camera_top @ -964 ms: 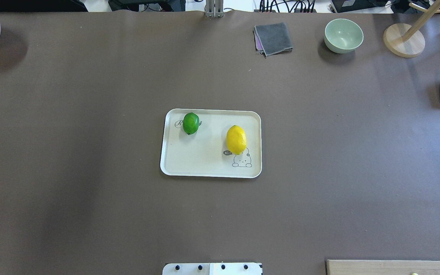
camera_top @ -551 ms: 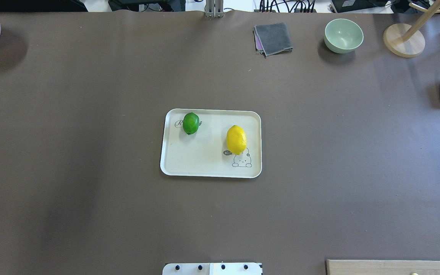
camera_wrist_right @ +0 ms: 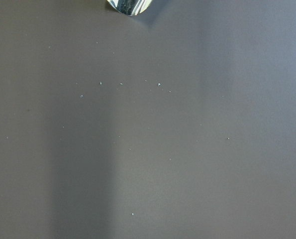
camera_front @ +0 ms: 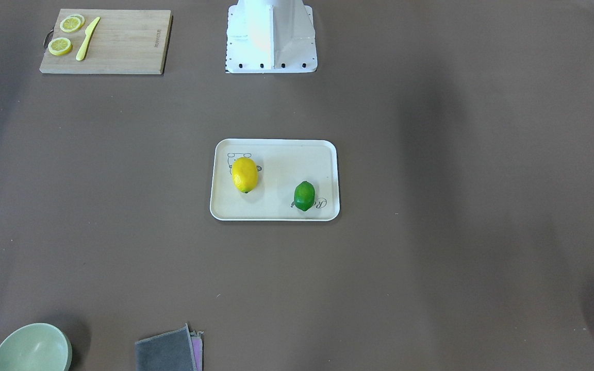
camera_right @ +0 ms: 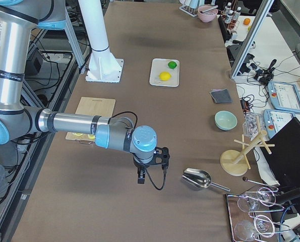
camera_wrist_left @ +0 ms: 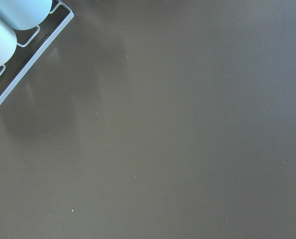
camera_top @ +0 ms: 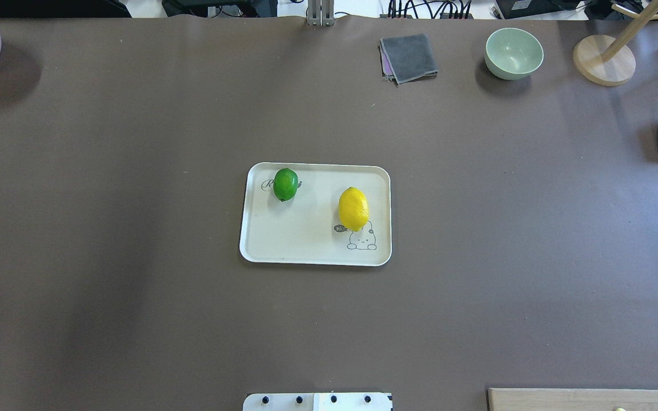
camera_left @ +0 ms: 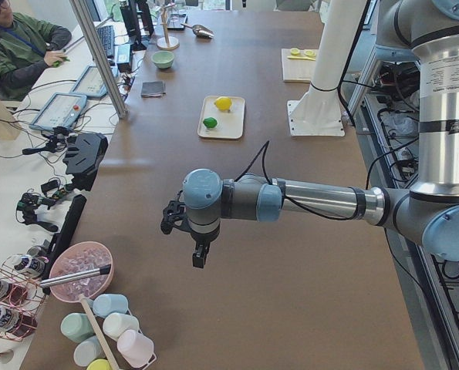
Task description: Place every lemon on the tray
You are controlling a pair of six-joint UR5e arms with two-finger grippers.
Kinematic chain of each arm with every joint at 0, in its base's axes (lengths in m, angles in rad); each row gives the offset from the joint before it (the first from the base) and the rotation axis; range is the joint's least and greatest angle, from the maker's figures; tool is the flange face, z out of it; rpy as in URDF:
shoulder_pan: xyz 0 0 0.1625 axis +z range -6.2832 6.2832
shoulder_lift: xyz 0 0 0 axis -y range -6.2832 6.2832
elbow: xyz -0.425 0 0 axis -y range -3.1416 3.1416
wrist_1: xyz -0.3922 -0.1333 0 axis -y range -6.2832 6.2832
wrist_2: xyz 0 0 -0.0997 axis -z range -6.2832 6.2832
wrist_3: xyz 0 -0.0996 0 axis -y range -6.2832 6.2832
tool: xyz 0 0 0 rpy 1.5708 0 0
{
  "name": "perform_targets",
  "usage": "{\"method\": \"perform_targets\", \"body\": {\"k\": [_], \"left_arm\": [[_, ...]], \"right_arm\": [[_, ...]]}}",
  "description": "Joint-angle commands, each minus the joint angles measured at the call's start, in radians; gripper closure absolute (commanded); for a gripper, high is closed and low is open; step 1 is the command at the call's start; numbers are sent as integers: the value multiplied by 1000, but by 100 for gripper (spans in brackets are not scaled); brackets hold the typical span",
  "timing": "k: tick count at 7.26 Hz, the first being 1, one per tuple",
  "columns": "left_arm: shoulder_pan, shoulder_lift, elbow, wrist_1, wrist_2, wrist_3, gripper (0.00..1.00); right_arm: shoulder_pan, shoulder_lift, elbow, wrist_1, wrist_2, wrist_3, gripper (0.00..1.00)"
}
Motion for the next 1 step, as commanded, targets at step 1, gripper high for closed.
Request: {"method": "perform_targets", "body": {"k": [1], "left_arm": [[0,0,1,0,0,0,2]], "right_arm": [[0,0,0,0,0,0,0]]}}
